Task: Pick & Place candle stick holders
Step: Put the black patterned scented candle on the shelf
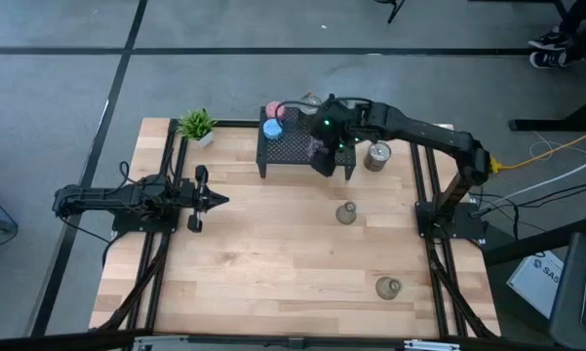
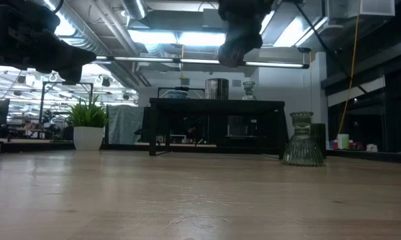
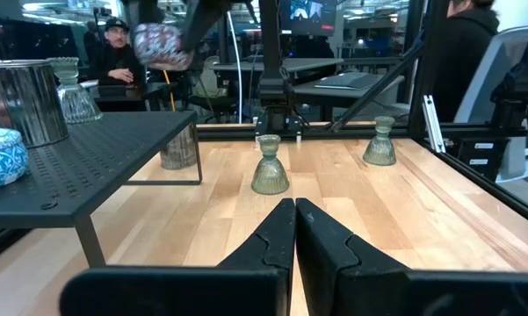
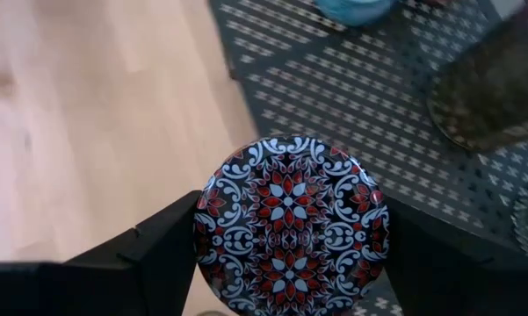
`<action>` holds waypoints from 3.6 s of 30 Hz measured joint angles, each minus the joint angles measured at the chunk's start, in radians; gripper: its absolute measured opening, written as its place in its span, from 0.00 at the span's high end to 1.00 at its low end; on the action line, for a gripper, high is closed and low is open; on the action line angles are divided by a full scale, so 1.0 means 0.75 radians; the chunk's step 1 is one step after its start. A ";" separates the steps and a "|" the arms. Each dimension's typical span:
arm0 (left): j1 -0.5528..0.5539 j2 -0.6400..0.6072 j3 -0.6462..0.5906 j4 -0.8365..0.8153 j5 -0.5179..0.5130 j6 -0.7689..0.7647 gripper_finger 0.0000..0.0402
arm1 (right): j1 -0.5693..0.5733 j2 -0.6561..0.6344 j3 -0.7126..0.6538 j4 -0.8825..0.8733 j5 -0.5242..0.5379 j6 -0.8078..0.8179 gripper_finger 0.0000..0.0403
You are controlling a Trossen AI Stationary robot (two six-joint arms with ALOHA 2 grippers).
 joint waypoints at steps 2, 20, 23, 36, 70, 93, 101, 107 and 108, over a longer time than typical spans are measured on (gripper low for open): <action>0.000 0.000 0.000 0.000 0.000 0.000 0.98 | -0.031 0.020 0.000 -0.001 0.000 0.000 0.25; 0.000 0.000 0.000 0.000 0.000 0.000 0.98 | -0.132 0.234 0.000 0.158 -0.005 0.020 0.25; 0.000 0.000 0.000 0.000 0.000 0.000 0.98 | -0.132 0.255 0.000 0.158 -0.005 0.027 0.25; 0.000 0.000 0.000 0.000 0.000 0.000 0.99 | -0.131 0.284 0.000 0.166 -0.004 0.030 0.23; 0.000 0.000 0.000 0.000 0.000 0.000 0.98 | -0.131 0.134 0.001 0.205 -0.001 -0.020 0.10; 0.000 0.000 0.000 0.000 0.000 0.000 0.98 | -0.129 0.100 0.000 -0.098 0.091 -0.115 0.67; 0.000 0.000 0.000 0.000 0.000 0.000 0.98 | -0.116 0.102 -0.054 -0.112 0.146 -0.085 0.85; 0.000 0.000 0.000 0.000 0.000 0.000 0.98 | -0.109 0.102 -0.117 -0.046 0.196 -0.012 0.92; 0.000 0.000 0.000 0.000 0.000 0.000 0.99 | -0.109 0.102 -0.121 -0.040 0.209 -0.001 0.92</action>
